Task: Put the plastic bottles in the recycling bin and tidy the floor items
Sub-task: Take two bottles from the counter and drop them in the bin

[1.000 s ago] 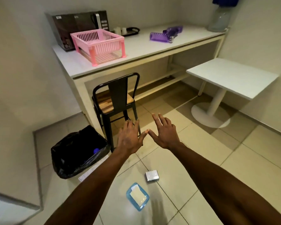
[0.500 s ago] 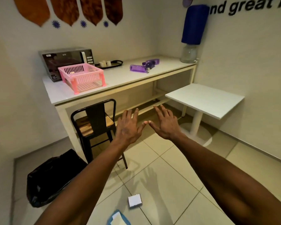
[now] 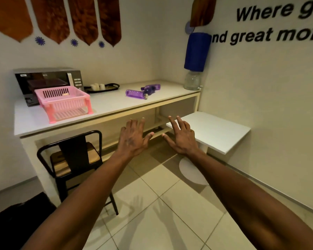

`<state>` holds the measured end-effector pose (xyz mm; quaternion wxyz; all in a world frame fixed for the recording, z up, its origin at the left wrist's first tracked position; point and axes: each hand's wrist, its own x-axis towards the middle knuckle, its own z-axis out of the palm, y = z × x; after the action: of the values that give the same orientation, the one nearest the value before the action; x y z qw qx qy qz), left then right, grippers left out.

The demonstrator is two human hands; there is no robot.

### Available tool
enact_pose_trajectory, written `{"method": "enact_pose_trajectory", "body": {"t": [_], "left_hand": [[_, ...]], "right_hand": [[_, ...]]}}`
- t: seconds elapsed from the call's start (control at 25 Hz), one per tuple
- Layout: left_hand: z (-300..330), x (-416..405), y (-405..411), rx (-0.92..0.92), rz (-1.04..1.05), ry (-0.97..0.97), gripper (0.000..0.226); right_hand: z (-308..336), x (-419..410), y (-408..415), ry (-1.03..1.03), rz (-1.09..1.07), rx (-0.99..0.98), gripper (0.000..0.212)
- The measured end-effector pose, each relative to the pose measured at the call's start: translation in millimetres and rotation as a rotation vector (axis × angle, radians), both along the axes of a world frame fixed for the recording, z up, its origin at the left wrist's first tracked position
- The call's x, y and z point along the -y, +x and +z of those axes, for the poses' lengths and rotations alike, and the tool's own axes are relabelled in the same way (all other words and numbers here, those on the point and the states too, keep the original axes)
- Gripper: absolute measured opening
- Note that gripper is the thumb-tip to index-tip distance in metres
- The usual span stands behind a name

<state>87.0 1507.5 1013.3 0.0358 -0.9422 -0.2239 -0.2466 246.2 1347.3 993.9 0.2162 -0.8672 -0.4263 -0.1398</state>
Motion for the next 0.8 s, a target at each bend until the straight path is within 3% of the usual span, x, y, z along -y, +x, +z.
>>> {"method": "enact_pose_trajectory", "body": {"t": [0.44, 0.8], "left_hand": [[32, -158, 182, 0.043, 0.020, 0.007, 0.078], [7, -260, 298, -0.006, 0.053, -0.042, 0.081]], "right_hand": [[36, -147, 178, 0.069, 0.008, 0.012, 0.086], [17, -257, 290, 0.020, 0.068, -0.055, 0.086]]}}
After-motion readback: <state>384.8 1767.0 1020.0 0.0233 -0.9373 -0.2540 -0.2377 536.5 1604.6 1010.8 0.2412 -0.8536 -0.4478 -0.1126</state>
